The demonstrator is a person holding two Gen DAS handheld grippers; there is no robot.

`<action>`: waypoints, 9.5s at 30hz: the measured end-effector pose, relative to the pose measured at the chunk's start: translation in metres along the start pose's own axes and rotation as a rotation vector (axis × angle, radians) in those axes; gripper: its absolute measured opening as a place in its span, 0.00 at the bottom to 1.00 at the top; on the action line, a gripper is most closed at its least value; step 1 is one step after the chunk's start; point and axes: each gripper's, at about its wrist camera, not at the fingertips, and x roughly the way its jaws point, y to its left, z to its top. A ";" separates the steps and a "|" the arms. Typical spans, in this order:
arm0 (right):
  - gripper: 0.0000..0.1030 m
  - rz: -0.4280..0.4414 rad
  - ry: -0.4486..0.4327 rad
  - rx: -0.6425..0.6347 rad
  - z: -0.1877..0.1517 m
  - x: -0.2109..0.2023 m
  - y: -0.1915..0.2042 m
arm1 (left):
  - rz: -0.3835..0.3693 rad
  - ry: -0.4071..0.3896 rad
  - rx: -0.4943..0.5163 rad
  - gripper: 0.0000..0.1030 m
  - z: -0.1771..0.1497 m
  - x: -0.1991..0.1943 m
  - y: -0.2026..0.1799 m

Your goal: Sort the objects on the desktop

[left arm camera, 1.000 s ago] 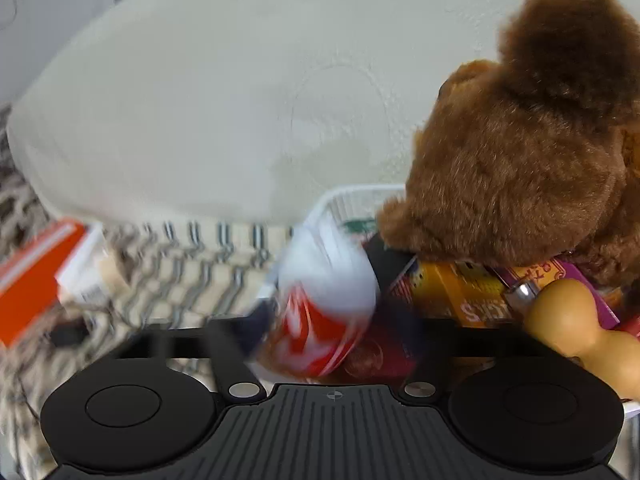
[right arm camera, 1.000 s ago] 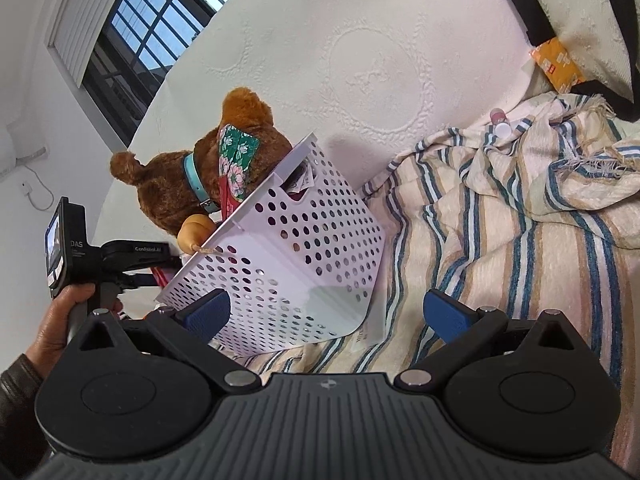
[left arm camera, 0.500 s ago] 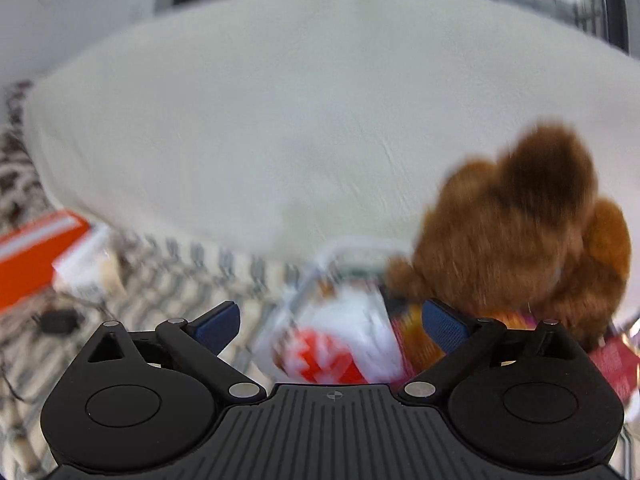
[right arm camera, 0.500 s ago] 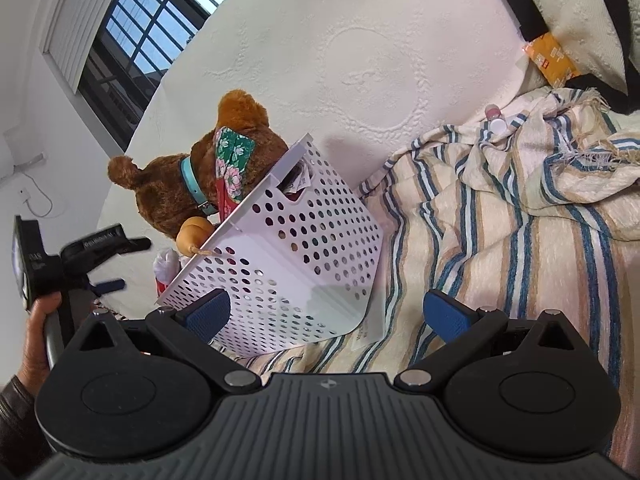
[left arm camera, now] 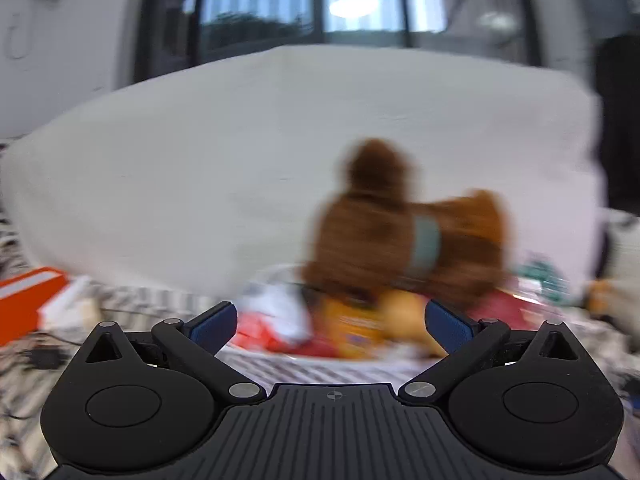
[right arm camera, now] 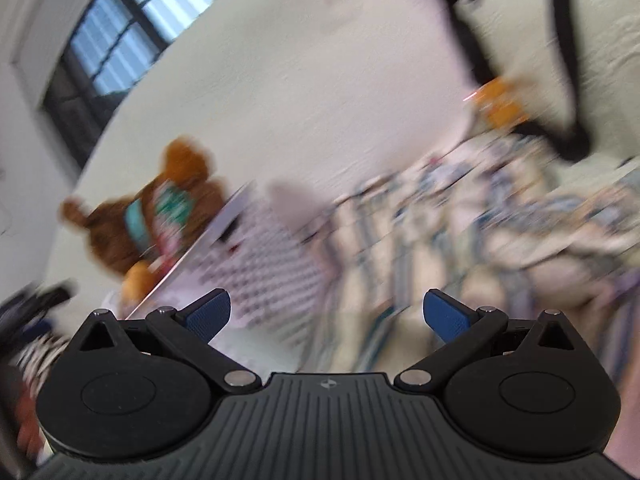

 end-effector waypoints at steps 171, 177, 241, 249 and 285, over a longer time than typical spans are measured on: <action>0.23 0.003 0.162 -0.224 0.034 -0.019 0.070 | -0.348 0.384 -0.229 0.00 -0.036 0.010 0.046; 0.23 0.135 0.151 -0.295 0.055 0.003 0.145 | -0.341 0.227 -0.154 0.00 0.033 -0.001 0.040; 0.26 0.149 0.330 -0.203 -0.030 0.026 0.125 | -0.480 0.673 -0.160 0.32 -0.092 0.048 0.053; 0.58 0.053 0.393 -0.515 -0.062 0.053 0.124 | -0.475 0.717 -0.230 0.65 -0.118 0.071 0.043; 0.19 0.090 0.198 -0.060 0.014 0.012 0.078 | -0.367 0.351 -0.170 0.12 -0.016 0.012 0.052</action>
